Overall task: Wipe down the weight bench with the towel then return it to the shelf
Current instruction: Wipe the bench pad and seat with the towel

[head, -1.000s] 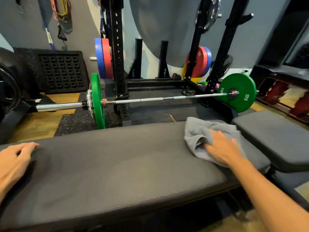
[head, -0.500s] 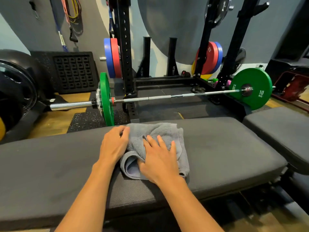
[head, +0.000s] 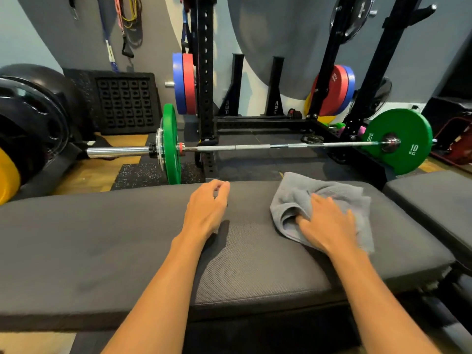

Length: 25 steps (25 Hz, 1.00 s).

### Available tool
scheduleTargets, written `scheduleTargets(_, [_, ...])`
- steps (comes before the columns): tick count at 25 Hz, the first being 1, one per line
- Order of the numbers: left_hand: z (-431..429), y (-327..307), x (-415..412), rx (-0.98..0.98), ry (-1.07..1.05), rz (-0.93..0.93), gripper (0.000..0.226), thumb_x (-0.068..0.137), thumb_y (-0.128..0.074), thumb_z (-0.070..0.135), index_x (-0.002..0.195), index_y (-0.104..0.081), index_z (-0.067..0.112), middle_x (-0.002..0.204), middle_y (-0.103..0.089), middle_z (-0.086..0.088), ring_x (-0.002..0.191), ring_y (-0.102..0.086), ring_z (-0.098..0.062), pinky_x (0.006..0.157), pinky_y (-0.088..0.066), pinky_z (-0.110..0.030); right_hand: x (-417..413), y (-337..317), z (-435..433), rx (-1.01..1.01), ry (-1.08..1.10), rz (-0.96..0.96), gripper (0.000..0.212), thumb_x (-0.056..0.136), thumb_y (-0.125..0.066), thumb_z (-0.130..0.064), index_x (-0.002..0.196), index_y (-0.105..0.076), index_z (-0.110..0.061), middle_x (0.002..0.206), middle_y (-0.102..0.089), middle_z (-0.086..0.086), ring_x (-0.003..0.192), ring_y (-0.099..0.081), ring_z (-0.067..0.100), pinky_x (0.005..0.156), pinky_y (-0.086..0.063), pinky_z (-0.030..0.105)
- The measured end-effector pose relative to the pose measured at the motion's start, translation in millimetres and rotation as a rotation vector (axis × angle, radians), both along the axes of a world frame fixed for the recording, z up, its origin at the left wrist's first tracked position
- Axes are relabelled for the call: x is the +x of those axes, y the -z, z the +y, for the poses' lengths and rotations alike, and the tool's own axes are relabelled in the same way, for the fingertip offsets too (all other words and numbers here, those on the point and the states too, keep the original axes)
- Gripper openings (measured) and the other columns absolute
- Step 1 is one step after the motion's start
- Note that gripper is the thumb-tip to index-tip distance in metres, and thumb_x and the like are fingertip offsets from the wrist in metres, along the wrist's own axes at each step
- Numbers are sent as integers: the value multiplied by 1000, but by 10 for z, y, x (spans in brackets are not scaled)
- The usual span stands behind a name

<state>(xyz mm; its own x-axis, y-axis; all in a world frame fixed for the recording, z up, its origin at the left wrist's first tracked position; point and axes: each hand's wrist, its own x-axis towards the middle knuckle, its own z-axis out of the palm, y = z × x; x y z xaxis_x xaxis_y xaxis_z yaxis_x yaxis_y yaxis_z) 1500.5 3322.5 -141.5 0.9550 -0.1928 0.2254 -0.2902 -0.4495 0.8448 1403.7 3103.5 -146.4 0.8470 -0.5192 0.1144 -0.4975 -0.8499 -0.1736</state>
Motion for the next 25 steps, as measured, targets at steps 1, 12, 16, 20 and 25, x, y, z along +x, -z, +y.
scheduleTargets(1, [62,-8,15,-23,-22,7,34,98,-42,38,109,-68,19,112,-67,-1,91,-58,-11,81,-40,-24,93,23,405,13,-96,-13,63,85,-43,-44,145,-38,-23,156,-37,4,144,-30,29,113,-23,57])
scheduleTargets(12, [-283,-120,-77,-19,-8,51,26,97,-47,37,108,-66,24,115,-63,-2,94,-56,-13,73,-36,-21,113,55,-90,37,-244,-65,64,84,-47,-39,145,-37,-27,154,-39,-5,145,-27,22,114,-16,59])
scheduleTargets(16, [-702,-26,-189,-9,79,43,28,96,-48,39,107,-67,23,120,-62,-4,96,-56,-11,80,-35,-22,-23,30,-657,60,-67,-64,65,86,-46,-46,146,-38,-26,155,-40,-2,145,-28,22,115,-17,57])
scheduleTargets(20, [-884,45,-266,0,141,41,32,96,-45,42,112,-65,24,122,-59,0,100,-52,-11,87,-35,-27,-375,27,-796,6,35,-43,61,83,-44,-49,140,-45,-27,149,-48,-3,141,-34,23,112,-24,58])
scheduleTargets(25, [-860,28,-222,-70,101,73,29,98,-44,38,108,-66,22,111,-62,3,91,-56,-6,72,-36,-15,-655,46,59,-33,20,-83,63,84,-50,-42,144,-43,-24,154,-43,-3,145,-32,25,115,-21,58])
